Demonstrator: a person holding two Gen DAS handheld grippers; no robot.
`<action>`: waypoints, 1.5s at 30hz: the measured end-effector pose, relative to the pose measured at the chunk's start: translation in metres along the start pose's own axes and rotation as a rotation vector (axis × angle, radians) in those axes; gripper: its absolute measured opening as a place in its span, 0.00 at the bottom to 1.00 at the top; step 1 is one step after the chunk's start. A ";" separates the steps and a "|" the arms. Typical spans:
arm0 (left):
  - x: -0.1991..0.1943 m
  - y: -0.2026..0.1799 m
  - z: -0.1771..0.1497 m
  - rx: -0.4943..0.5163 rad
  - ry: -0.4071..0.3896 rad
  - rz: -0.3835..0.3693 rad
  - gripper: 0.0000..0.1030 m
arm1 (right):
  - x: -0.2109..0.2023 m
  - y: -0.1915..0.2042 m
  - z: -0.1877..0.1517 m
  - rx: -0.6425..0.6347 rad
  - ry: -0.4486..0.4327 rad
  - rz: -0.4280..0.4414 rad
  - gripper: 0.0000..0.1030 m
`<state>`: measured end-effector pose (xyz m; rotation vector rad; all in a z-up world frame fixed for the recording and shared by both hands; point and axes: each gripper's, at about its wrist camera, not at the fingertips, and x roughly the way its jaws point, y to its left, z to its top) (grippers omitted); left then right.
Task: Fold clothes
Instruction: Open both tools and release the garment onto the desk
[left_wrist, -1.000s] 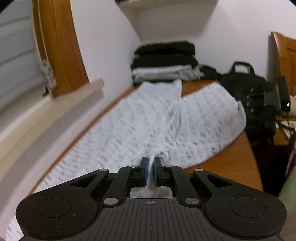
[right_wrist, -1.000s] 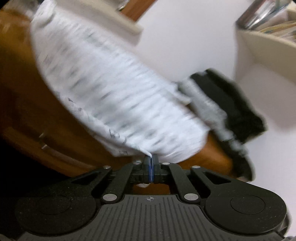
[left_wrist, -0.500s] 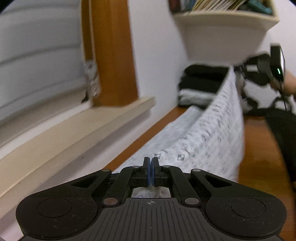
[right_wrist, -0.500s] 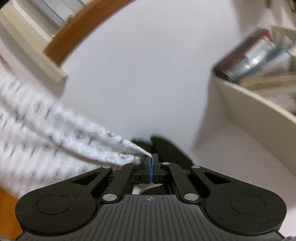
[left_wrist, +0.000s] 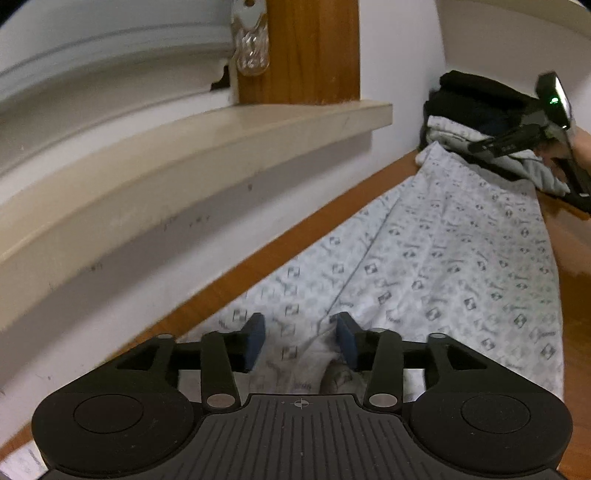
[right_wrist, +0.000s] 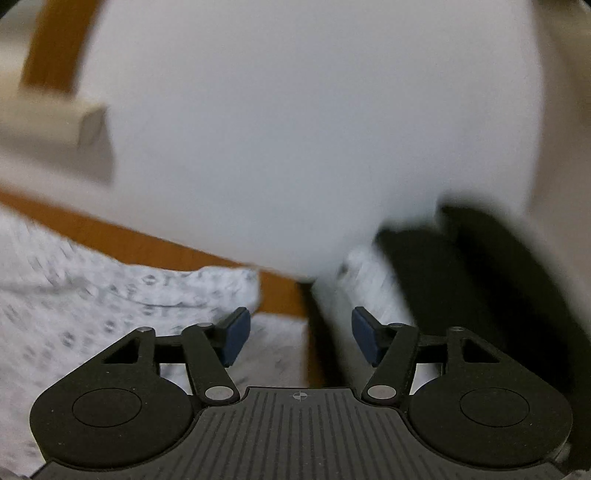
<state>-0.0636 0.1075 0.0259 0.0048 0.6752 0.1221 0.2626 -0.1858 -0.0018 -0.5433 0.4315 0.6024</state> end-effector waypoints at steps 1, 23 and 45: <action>0.000 0.001 -0.001 -0.009 -0.007 -0.001 0.53 | -0.002 -0.005 -0.008 0.055 0.017 0.036 0.51; 0.000 0.010 -0.004 -0.066 -0.009 -0.026 0.65 | -0.091 -0.037 -0.026 0.231 -0.082 -0.021 0.04; -0.007 -0.012 -0.009 -0.045 -0.004 -0.033 0.68 | -0.027 0.074 -0.054 0.153 0.048 0.378 0.54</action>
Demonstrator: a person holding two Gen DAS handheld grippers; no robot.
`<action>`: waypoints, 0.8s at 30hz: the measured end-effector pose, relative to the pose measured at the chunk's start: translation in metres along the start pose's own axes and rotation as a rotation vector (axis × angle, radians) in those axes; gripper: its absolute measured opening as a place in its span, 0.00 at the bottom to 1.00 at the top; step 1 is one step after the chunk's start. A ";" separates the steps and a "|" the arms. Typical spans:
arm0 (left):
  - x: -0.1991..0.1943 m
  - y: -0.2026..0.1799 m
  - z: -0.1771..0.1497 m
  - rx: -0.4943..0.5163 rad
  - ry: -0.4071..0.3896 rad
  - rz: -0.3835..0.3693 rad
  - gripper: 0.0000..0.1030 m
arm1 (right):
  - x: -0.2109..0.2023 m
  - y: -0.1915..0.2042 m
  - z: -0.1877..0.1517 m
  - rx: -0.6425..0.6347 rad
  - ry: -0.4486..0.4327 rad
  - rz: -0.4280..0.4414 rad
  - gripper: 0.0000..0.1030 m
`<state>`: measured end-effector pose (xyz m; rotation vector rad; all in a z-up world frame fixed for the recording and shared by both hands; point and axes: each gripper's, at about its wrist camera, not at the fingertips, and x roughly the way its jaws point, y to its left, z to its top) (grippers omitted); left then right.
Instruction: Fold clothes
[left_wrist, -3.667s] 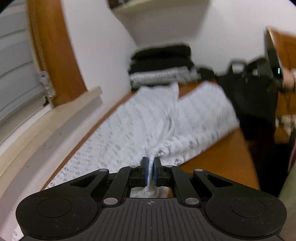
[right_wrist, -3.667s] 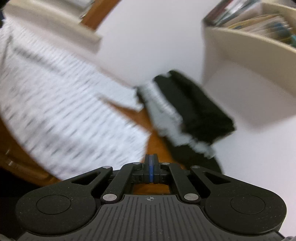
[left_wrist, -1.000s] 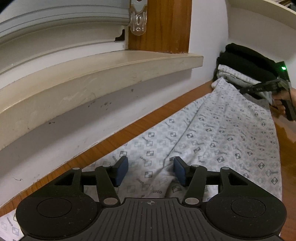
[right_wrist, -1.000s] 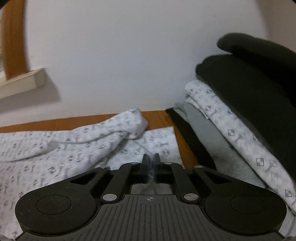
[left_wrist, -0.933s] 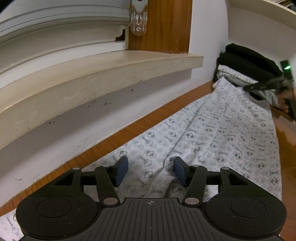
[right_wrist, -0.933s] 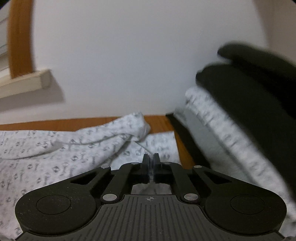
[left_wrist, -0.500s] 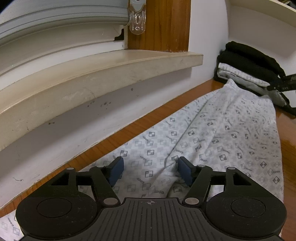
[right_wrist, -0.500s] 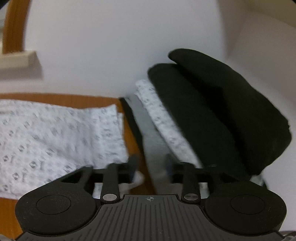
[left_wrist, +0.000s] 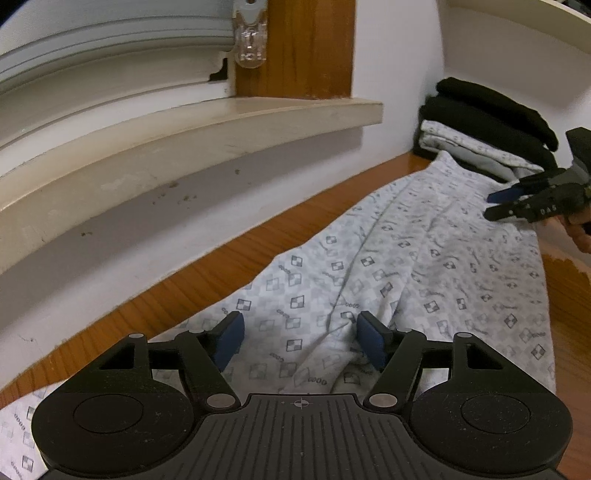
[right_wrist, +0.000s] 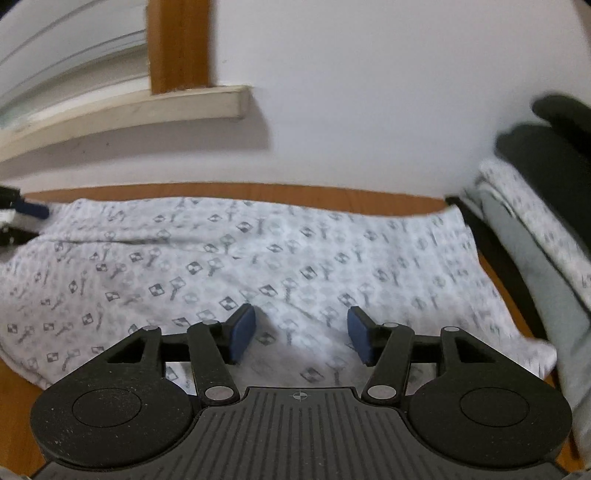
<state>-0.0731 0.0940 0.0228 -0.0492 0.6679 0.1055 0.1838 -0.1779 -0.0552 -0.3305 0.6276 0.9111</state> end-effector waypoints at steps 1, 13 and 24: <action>-0.001 -0.003 -0.001 0.002 0.000 0.000 0.68 | -0.003 -0.003 -0.004 0.007 -0.003 0.000 0.54; -0.010 -0.040 -0.009 0.014 -0.007 0.004 0.70 | -0.068 -0.008 -0.053 0.064 -0.008 -0.072 0.56; -0.140 0.075 -0.057 -0.002 0.002 0.192 0.84 | -0.050 0.086 -0.028 -0.074 -0.073 0.092 0.70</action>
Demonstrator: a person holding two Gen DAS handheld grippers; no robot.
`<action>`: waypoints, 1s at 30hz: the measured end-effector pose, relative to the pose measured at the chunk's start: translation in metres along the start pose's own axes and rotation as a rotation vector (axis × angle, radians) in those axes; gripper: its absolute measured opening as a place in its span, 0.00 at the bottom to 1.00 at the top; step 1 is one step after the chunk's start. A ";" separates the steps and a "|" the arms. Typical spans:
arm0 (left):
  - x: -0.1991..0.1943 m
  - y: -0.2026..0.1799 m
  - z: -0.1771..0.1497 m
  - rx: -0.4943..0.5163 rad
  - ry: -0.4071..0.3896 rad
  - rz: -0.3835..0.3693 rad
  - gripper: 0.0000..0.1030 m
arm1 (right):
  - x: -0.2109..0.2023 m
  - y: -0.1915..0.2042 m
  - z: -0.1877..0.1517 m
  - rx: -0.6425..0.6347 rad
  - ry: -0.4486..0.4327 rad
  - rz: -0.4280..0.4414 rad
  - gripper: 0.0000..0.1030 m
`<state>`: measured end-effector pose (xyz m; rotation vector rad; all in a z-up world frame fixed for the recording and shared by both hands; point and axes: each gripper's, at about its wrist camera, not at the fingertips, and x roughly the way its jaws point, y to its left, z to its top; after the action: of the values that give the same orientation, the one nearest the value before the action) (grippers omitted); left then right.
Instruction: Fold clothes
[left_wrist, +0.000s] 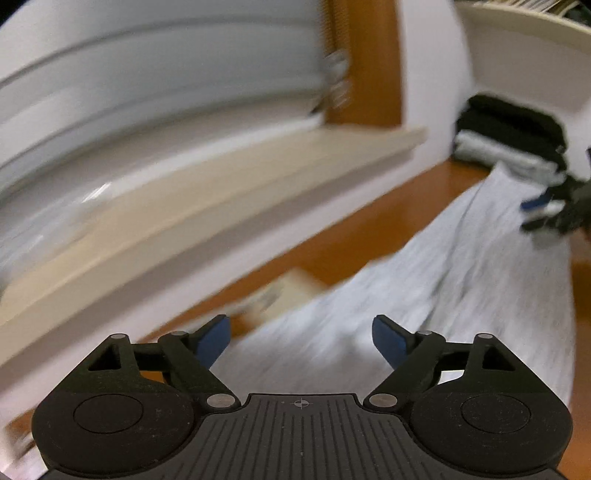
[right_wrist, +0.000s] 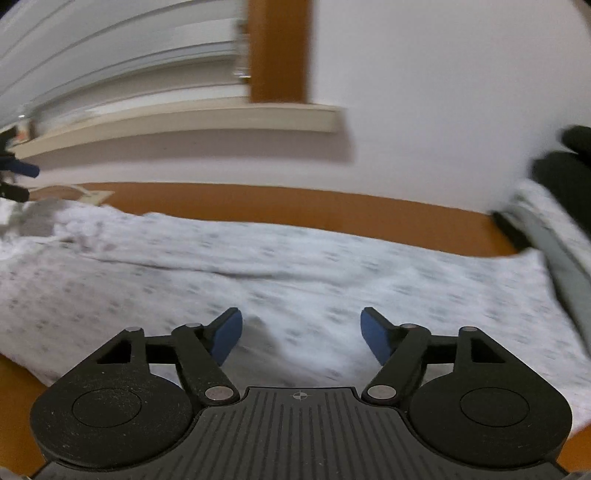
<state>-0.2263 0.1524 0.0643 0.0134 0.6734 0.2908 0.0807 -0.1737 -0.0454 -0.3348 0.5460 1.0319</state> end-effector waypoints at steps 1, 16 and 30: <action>-0.005 0.011 -0.010 -0.016 0.011 0.009 0.84 | 0.004 0.008 0.002 -0.004 -0.005 0.018 0.70; 0.003 0.010 -0.042 0.029 0.062 -0.214 0.55 | 0.025 0.019 0.004 0.016 0.029 0.017 0.86; -0.022 -0.006 -0.032 -0.001 -0.024 -0.106 0.05 | 0.023 0.018 0.004 0.029 0.034 0.018 0.87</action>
<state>-0.2610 0.1381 0.0525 -0.0204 0.6481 0.1884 0.0752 -0.1461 -0.0552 -0.3228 0.5951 1.0358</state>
